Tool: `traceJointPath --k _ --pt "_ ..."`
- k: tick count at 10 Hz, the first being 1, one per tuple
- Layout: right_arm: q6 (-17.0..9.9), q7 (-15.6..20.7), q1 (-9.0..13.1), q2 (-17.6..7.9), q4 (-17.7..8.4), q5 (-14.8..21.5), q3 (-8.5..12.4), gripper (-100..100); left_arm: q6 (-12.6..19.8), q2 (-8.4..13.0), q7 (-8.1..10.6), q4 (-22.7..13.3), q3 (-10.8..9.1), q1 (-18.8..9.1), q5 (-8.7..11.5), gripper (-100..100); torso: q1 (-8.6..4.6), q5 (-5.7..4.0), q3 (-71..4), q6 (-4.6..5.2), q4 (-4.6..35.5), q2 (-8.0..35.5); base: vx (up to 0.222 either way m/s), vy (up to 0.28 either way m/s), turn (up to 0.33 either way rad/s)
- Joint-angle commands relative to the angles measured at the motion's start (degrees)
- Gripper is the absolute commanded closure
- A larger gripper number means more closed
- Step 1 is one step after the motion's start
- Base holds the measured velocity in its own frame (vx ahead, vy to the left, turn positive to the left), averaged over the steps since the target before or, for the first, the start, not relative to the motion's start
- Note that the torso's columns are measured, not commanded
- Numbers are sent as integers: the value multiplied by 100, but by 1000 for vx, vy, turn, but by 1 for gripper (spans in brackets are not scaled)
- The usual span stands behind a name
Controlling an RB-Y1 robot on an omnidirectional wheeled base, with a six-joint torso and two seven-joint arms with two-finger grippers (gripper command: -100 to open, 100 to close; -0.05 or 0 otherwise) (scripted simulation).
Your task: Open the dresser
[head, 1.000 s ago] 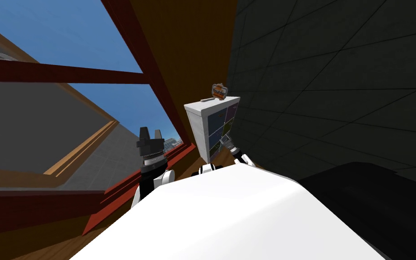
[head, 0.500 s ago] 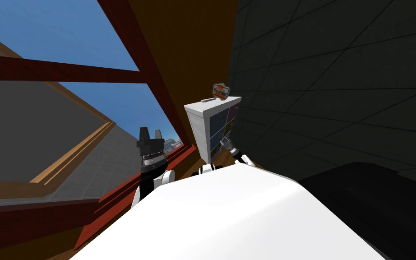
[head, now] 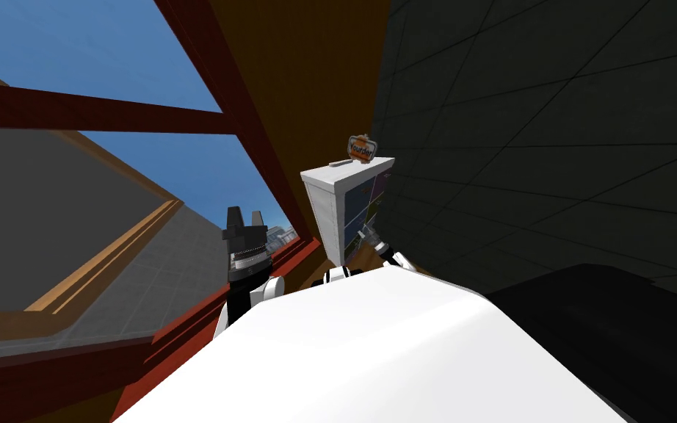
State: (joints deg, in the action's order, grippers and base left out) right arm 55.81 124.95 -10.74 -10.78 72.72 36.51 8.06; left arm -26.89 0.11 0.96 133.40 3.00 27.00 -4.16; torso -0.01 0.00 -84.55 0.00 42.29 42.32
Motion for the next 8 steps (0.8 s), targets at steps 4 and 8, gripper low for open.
traceJointPath --k 4,8 --pt "-74 240 195 -216 -168 113 42 -100 0 0 0 0 0 0 0 0 -3 -1 3 0 1 6 27 23 -24" --pt "10 223 128 -253 -148 102 35 100 0 1 0 0 -1 -1 0 0 -16 -4 11 2 4 20 -56 -32 -23"
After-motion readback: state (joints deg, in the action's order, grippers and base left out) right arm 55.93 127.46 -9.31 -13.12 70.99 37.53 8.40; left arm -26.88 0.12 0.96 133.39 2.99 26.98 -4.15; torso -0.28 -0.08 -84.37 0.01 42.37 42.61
